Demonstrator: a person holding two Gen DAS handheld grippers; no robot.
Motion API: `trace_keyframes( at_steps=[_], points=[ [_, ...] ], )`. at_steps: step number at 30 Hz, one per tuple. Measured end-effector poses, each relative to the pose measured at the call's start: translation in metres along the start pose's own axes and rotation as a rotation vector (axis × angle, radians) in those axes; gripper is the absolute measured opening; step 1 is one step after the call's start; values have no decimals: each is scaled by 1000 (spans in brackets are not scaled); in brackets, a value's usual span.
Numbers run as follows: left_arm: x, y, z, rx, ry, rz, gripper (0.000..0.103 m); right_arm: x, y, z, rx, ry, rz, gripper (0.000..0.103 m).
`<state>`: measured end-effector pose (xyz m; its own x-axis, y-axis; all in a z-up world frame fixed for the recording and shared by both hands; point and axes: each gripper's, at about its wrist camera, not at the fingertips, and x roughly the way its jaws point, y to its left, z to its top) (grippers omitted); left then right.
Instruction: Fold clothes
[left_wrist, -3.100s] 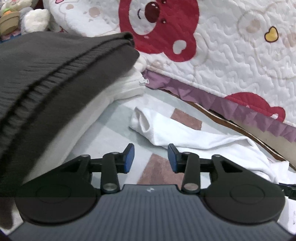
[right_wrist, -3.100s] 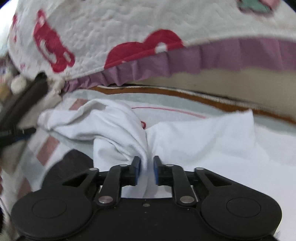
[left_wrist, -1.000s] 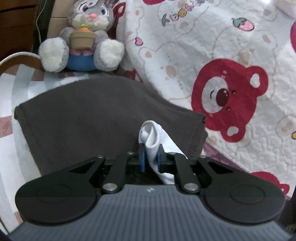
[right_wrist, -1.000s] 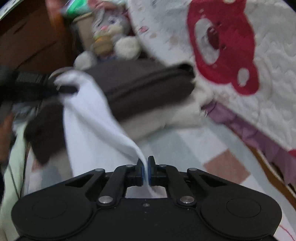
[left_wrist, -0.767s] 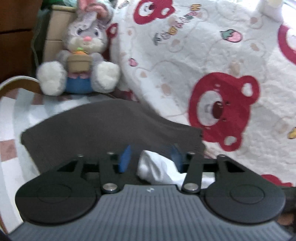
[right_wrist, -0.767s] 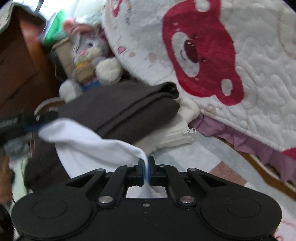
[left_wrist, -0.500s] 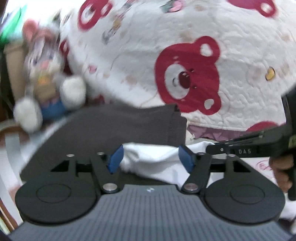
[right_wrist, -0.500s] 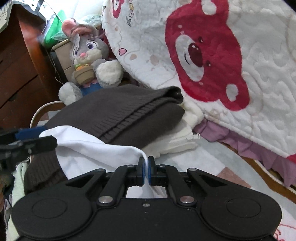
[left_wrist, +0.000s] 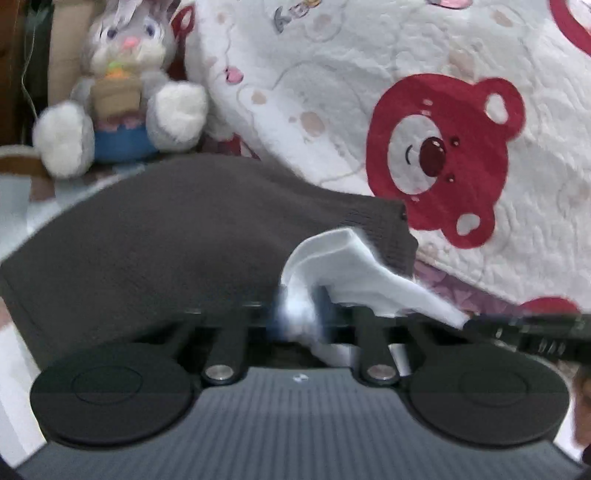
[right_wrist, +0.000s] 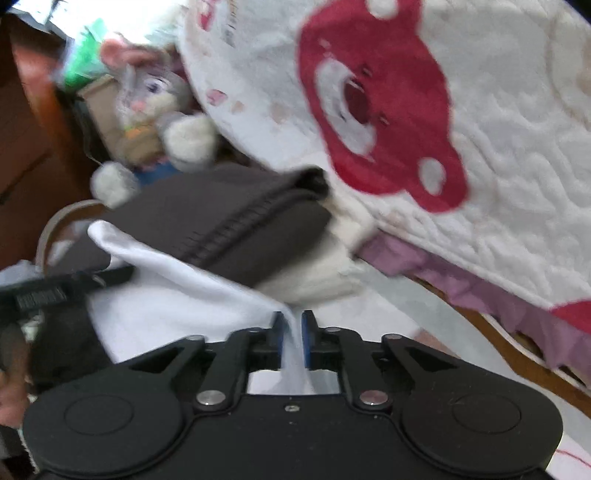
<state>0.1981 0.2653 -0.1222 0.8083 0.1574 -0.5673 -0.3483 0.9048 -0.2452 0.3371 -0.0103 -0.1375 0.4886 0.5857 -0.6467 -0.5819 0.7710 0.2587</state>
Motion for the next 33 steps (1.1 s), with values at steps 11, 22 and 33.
trace_keyframes(
  at_steps=[11,22,33],
  points=[
    [-44,3,7,27,-46,162,9,-78,-104,-59,150,29,-301,44],
    [-27,12,-8,0,9,237,12,-113,-164,-129,221,156,-568,59],
    [-29,18,-9,-53,-12,210,12,-134,-223,-151,465,-32,-542,66]
  ],
)
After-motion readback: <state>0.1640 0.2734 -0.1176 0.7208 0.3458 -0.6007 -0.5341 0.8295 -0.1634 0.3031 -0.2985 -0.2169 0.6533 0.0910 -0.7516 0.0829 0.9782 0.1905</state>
